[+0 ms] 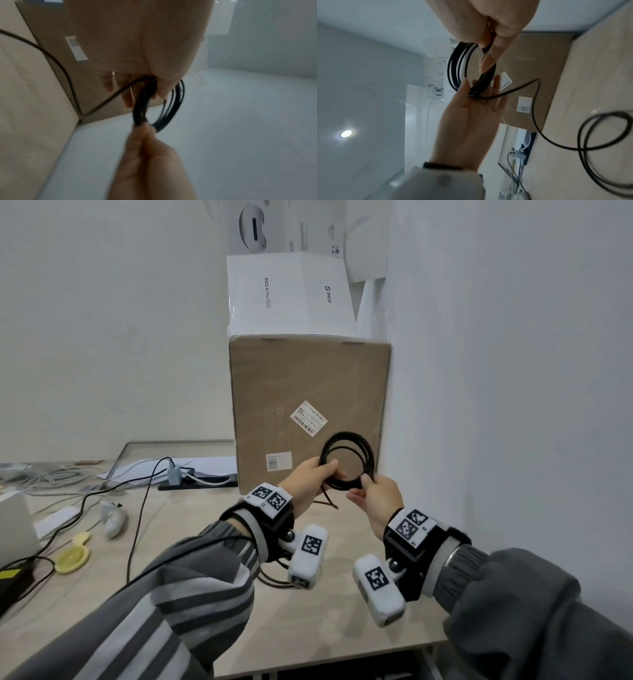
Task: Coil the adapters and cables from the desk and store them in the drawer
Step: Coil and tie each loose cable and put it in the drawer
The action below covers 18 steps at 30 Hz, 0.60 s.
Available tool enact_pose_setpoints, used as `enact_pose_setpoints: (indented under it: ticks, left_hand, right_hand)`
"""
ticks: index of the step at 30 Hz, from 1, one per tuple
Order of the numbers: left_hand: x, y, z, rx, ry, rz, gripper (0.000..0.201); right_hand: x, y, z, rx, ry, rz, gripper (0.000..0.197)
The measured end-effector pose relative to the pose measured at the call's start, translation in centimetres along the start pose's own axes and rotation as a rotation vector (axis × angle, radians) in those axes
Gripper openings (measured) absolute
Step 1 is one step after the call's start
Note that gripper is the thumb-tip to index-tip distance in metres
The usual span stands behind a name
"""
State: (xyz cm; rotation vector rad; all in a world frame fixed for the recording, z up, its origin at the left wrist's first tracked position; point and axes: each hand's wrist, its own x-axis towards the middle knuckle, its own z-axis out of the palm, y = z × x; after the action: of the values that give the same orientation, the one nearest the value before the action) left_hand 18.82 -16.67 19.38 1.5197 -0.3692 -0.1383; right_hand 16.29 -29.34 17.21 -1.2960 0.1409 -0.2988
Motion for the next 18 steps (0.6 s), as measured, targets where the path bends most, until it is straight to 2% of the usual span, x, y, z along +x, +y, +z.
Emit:
enact_pose_setpoints:
  ticks: [3,6,7,9,11,13,14,16,18]
  left_hand:
    - [0.0,1.2,0.4,-0.241,0.045,0.029,0.02]
    - [-0.3,2.0,0.0,-0.249,-0.001,0.02,0.018]
    - [-0.4,2.2,-0.4,-0.217,-0.024,0.012,0.018]
    - [-0.5,2.5,-1.4,-0.117,-0.065,-0.015,0.018]
    - [-0.7,2.8,-2.1,0.063,-0.109,-0.028,0.019]
    - [-0.8,3.1,-2.3,0.338,-0.187,-0.035,0.021]
    - [-1.0,3.3,-2.1,0.468,-0.241,-0.043,0.02]
    - [-1.2,3.6,-1.6,0.64,-0.347,-0.061,0.017]
    - [-1.2,3.7,-1.0,0.715,-0.393,-0.069,0.017]
  right_hand:
    - [-0.6,0.8,0.1,-0.137,-0.159,0.088,0.022]
    - [-1.2,0.3,-0.8,-0.246,-0.321,0.148,0.021]
    - [-1.1,0.0,-1.2,-0.396,-0.37,0.128,0.023]
    - [-0.6,-0.9,-2.3,-0.913,-0.447,-0.002,0.038]
    - [0.0,-2.3,-3.3,-1.36,-0.417,-0.195,0.056]
    - [0.0,-4.4,-3.8,-1.437,-0.333,-0.397,0.055]
    - [-0.3,-5.4,-3.7,-1.414,-0.363,-0.493,0.052]
    - [-1.0,-6.7,-2.8,-1.462,-0.524,-0.63,0.047]
    - [-1.6,-6.8,-1.7,-1.661,-0.611,-0.642,0.032]
